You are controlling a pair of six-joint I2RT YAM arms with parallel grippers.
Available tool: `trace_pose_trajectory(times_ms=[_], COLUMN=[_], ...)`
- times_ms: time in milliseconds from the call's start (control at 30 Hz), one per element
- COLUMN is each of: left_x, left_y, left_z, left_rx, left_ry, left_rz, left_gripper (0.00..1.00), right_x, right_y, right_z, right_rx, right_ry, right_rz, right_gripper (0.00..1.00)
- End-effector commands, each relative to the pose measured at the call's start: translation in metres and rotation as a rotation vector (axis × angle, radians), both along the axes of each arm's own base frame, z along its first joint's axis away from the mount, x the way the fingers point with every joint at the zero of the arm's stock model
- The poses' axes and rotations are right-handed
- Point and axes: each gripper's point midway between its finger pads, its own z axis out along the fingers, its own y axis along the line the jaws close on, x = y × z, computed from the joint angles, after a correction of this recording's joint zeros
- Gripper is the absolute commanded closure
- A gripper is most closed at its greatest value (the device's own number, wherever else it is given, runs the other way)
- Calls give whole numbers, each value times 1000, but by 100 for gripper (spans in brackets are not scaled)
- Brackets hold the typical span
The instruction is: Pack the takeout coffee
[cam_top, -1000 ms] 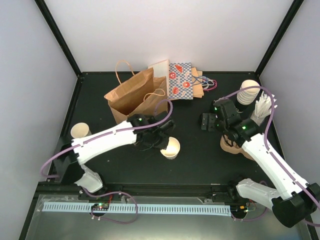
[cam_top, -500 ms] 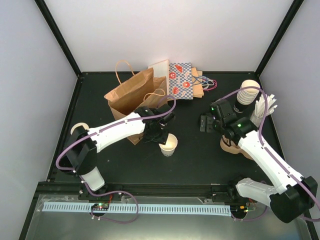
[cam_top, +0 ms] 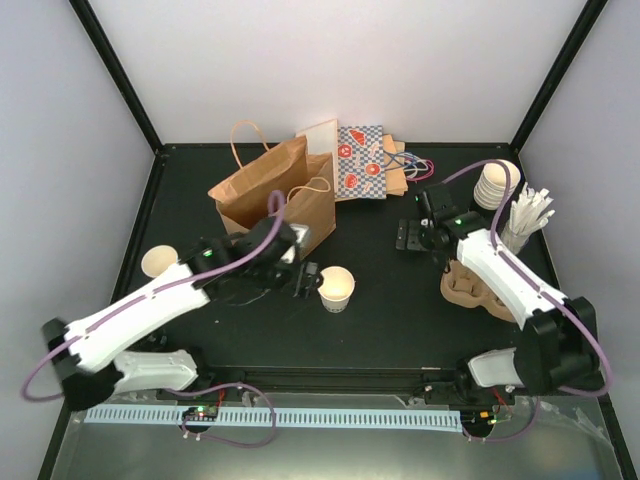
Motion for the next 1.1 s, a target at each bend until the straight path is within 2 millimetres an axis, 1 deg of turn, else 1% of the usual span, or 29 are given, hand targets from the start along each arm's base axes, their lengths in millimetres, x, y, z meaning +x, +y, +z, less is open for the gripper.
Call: trace_pose_trajectory(times_ms=[0,67,100,200,300,433,533,700,800,867,967,1067], left_x=[-18,-22,-24,-27,-27,-20,-13,0,3,2,2,3], left_y=[33,55,67,103,123,128,128,139,130,121,118,118], left_z=[13,14,13,5,-11,-36,-51,-58,-61,-68,-80,-84], left_rx=[-80,-102,-108,-89,-59,-60,-89,-116,-183,-226,-234,-227], left_ry=[-80,-134,-154,-179,-157,-101,-52,-20,3,35,80,96], left_rz=[32,83,104,186,223,239,246,322,331,323,331,337], left_gripper=[18,18,15,12,11,11,13,19,20,20,20,20], right_x=[27,35,38,47,57,68,74,79,81,82,82,82], right_y=[4,5,5,6,6,3,2,-3,-3,-2,-5,-6], right_z=[3,-9,-13,-26,-36,-48,-56,-65,-69,-72,-75,-78], right_rx=[39,24,19,8,-9,-16,-15,-17,-10,-11,-19,-24], right_ry=[-16,20,29,51,73,100,120,135,145,151,157,162], right_rz=[-26,-30,-33,-35,-42,-56,-63,-85,-87,-89,-99,-107], right_gripper=[2,2,2,3,3,6,7,8,9,9,10,10])
